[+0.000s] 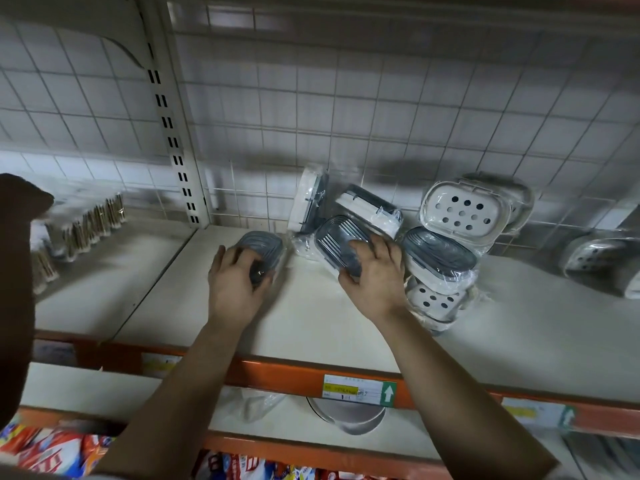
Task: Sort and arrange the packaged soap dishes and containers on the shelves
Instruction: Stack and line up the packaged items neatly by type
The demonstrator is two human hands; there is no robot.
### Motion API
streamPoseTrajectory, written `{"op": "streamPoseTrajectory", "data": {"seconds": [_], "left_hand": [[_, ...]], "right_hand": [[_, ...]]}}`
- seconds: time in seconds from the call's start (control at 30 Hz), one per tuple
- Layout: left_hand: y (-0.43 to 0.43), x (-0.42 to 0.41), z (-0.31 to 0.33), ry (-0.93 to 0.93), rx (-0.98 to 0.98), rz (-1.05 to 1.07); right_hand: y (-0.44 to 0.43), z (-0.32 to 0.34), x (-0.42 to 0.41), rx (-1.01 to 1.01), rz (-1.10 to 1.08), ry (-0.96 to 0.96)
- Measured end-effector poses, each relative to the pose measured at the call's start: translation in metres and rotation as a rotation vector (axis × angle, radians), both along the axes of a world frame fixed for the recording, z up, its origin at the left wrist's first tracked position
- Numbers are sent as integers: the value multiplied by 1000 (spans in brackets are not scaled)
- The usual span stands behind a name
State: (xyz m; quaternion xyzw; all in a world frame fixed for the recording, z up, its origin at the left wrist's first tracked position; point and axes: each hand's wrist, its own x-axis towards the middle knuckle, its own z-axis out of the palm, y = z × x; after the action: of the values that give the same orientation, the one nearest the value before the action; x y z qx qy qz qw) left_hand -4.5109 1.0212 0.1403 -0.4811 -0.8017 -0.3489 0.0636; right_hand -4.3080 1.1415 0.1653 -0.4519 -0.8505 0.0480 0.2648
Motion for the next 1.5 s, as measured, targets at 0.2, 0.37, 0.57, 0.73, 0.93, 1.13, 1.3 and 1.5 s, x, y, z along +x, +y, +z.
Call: {"op": "streamPoseTrajectory", "data": {"seconds": [0.2, 0.37, 0.57, 0.73, 0.93, 1.13, 1.3, 1.5], "left_hand": [[-8, 5, 3, -9, -51, 32], [-23, 14, 9, -13, 21, 50], [-42, 21, 10, 69, 61, 6], [-55, 39, 15, 106, 140, -38], [-72, 103, 22, 67, 217, -134], [-88, 220, 22, 53, 231, -248], [-97, 333, 9, 107, 239, -388], [-100, 463, -15, 66, 137, -602]], "right_hand": [[-2, 7, -4, -136, 87, 132], [-19, 6, -2, -65, 45, 223], [-59, -2, 13, -34, 1, 256], [-90, -4, 42, 0, -14, 320], [-126, -4, 115, 67, 6, 391], [-162, -5, 241, 147, -109, 346], [-196, -19, 364, 160, -267, 328], [-232, -41, 494, 166, -493, 295]]}}
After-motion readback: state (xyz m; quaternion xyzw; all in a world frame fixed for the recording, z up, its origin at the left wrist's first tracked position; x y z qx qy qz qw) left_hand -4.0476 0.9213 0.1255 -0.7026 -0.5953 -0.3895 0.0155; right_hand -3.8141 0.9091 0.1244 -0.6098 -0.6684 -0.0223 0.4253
